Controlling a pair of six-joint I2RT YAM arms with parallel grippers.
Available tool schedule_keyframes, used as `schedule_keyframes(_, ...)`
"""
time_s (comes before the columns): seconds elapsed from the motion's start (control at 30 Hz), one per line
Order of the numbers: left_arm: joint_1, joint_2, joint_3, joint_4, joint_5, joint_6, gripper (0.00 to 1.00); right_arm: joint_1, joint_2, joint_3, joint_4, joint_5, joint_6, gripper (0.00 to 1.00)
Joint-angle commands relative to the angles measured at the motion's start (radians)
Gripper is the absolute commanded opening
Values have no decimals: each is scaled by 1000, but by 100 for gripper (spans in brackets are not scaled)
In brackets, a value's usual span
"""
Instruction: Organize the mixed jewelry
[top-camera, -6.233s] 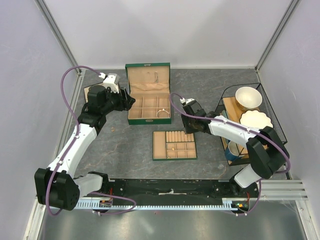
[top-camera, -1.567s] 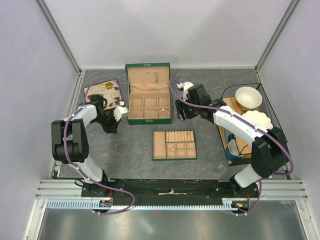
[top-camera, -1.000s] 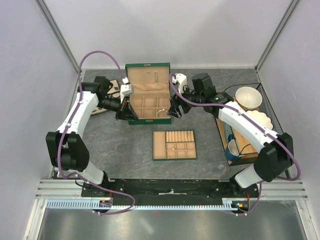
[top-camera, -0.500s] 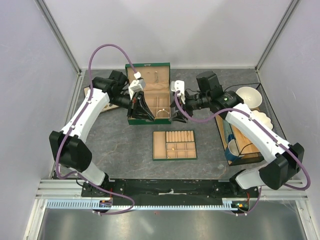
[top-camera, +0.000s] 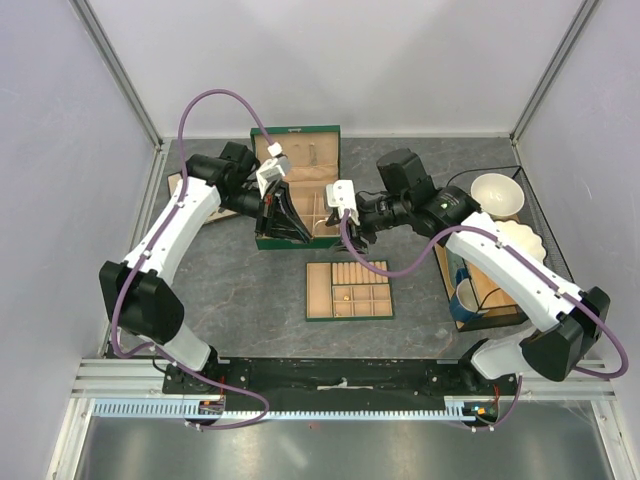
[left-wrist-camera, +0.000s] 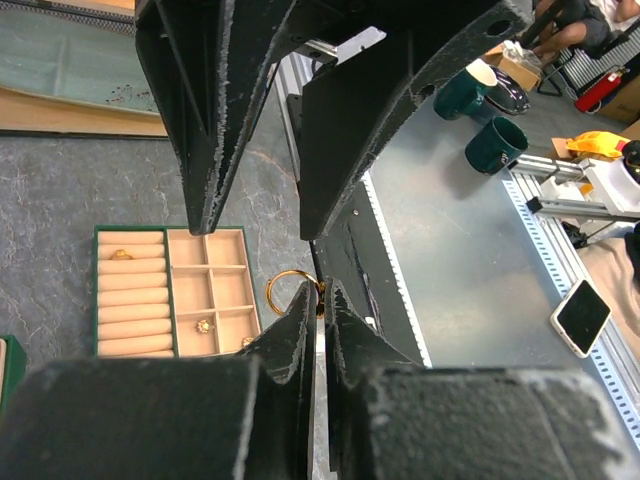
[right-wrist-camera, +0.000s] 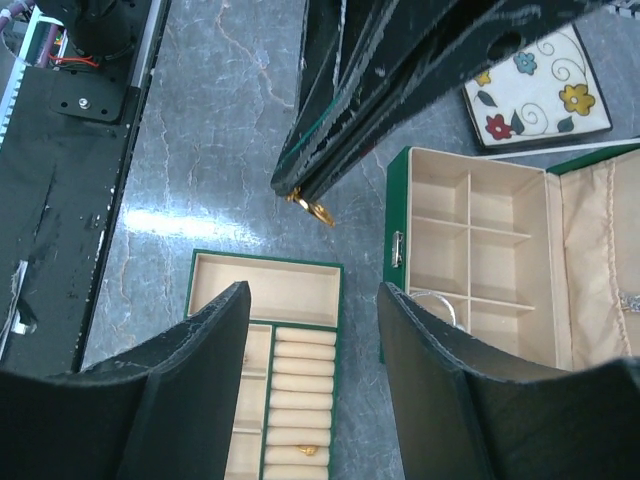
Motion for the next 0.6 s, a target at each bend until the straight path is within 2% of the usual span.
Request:
schedule_keyframes(0.0,-11,-15,-10,-198,66,-16,2,20,18,62,9,8,-43,61)
schedule_keyframes(0.57,-20,-25,-38,-198,63,-7,2,87,81,132,-7,39,-51,54)
